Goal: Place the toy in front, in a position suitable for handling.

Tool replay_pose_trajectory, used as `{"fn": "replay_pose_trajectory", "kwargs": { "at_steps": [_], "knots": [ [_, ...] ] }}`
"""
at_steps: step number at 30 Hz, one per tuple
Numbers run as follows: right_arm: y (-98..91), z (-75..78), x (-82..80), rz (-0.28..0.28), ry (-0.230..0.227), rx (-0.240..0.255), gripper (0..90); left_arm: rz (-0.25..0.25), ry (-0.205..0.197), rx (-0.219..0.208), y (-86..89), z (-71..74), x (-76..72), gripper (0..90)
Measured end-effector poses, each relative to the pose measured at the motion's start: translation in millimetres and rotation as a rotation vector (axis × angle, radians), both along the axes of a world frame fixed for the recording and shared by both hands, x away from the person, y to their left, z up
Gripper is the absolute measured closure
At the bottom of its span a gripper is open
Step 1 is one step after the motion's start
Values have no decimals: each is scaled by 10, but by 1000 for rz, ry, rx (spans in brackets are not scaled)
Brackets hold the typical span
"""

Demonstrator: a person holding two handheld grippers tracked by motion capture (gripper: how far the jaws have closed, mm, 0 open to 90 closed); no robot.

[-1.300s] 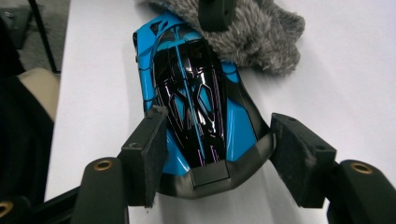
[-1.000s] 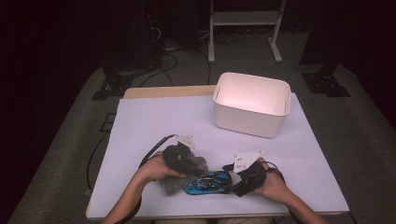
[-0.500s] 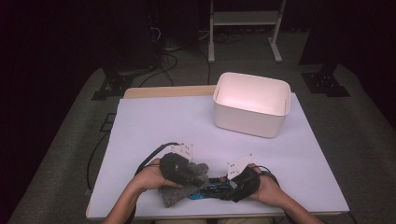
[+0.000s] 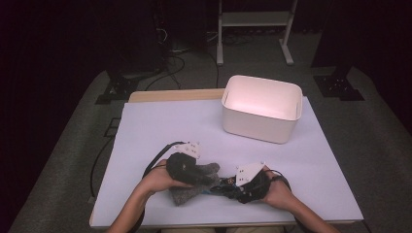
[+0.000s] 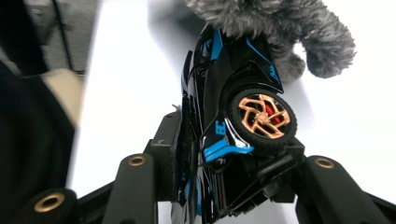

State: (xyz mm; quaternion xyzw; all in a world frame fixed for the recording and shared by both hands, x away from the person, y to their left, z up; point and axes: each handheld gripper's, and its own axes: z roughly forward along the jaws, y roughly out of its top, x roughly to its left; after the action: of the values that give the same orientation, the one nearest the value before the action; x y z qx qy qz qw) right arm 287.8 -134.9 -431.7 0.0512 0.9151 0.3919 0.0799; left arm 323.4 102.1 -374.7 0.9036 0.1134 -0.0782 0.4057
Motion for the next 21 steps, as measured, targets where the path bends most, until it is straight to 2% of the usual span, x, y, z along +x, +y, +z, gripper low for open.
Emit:
{"fn": "replay_pose_trajectory", "kwargs": {
  "at_steps": [2,3,4,5,7,9,11,15,16,17,18,21],
  "knots": [
    [-29,-34,74,-6,11,3,544,-6,-23,16,-99,17,31,775],
    [-47,-62,95,-15,43,2,545,-17,-29,21,-149,13,41,775],
    [-66,-97,117,-16,57,-12,544,-22,-39,32,-203,2,46,775],
    [-88,-126,119,-22,62,-4,543,-28,-57,57,-253,-13,49,774],
    [-125,-111,122,-21,91,7,527,-45,-64,84,-323,-55,56,774],
    [-177,-72,104,-23,93,26,482,-43,-70,89,-339,-65,51,769],
    [-238,-47,92,-26,107,43,479,-42,-86,93,-335,-55,41,757],
    [-321,-50,80,-39,108,49,516,-38,-88,116,-351,-27,-4,658],
    [-332,-45,75,-46,109,50,540,-32,-97,133,-360,-13,-19,638],
    [-340,-36,79,-49,105,49,564,-15,-90,146,-372,6,-37,604],
    [-342,-26,79,-51,108,48,565,-8,-93,161,-374,29,-47,551],
    [-339,-23,75,-52,108,45,567,2,-102,187,-350,83,-76,491]
  ]
}}
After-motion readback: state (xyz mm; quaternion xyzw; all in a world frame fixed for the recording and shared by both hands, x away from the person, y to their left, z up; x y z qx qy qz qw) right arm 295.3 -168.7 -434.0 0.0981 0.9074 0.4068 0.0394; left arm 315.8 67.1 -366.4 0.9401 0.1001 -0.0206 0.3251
